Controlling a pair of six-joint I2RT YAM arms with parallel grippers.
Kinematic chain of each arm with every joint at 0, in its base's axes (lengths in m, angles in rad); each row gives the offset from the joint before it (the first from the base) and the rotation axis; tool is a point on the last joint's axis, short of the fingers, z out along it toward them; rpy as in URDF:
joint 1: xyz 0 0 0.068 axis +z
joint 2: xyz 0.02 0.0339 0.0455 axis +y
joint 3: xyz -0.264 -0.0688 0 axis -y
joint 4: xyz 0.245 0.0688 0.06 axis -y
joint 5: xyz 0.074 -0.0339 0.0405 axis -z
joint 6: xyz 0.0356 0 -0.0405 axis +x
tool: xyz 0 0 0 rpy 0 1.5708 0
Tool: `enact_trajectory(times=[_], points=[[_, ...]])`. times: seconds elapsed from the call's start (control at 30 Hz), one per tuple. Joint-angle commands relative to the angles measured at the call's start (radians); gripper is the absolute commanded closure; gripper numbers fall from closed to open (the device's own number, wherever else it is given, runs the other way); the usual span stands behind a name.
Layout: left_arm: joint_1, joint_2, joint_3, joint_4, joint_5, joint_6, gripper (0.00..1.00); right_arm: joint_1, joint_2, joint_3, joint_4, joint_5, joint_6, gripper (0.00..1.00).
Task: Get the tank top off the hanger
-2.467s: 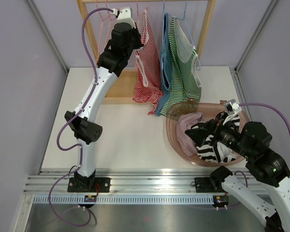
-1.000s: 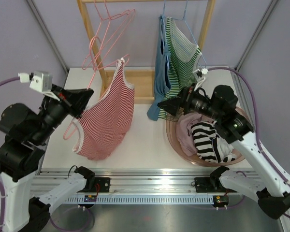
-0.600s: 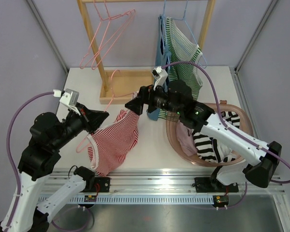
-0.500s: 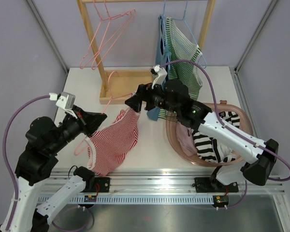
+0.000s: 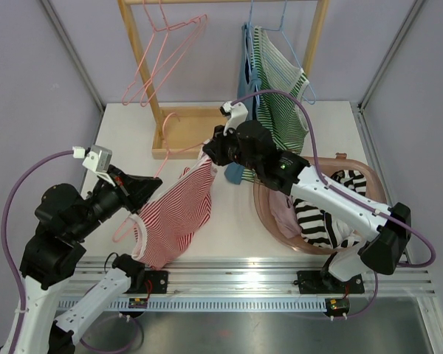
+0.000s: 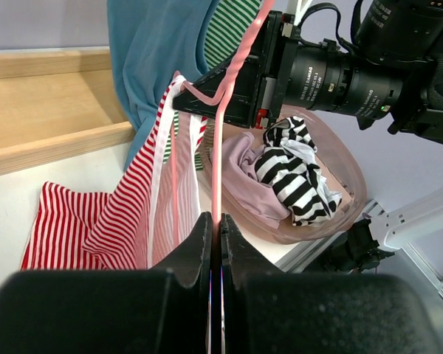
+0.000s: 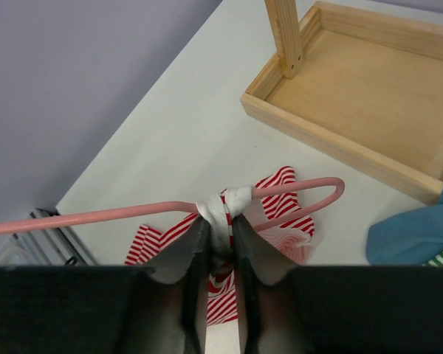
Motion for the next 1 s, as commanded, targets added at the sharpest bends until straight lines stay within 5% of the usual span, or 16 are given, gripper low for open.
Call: enact_trajectory(times=[0.0, 0.1, 0.17, 0.6, 0.97], points=[[-0.002, 0.006, 0.018, 0.009, -0.015, 0.024, 1.0, 0.004, -0.015, 0.021, 0.025, 0.077, -0.048, 0.85], [-0.002, 0.004, 0.017, -0.008, -0.032, 0.033, 1.0, 0.001, -0.013, 0.02, -0.003, 0.09, -0.063, 0.86], [-0.002, 0.003, 0.014, -0.014, -0.032, 0.036, 1.0, -0.007, -0.01, 0.02, -0.021, 0.104, -0.066, 1.0], [-0.002, -0.022, 0.025, -0.035, 0.031, 0.057, 1.0, -0.189, 0.042, 0.052, -0.13, 0.12, -0.056, 1.0], [-0.002, -0.019, 0.015, 0.118, 0.016, 0.027, 1.0, -0.253, 0.016, -0.022, -0.115, -0.094, 0.012, 0.93]])
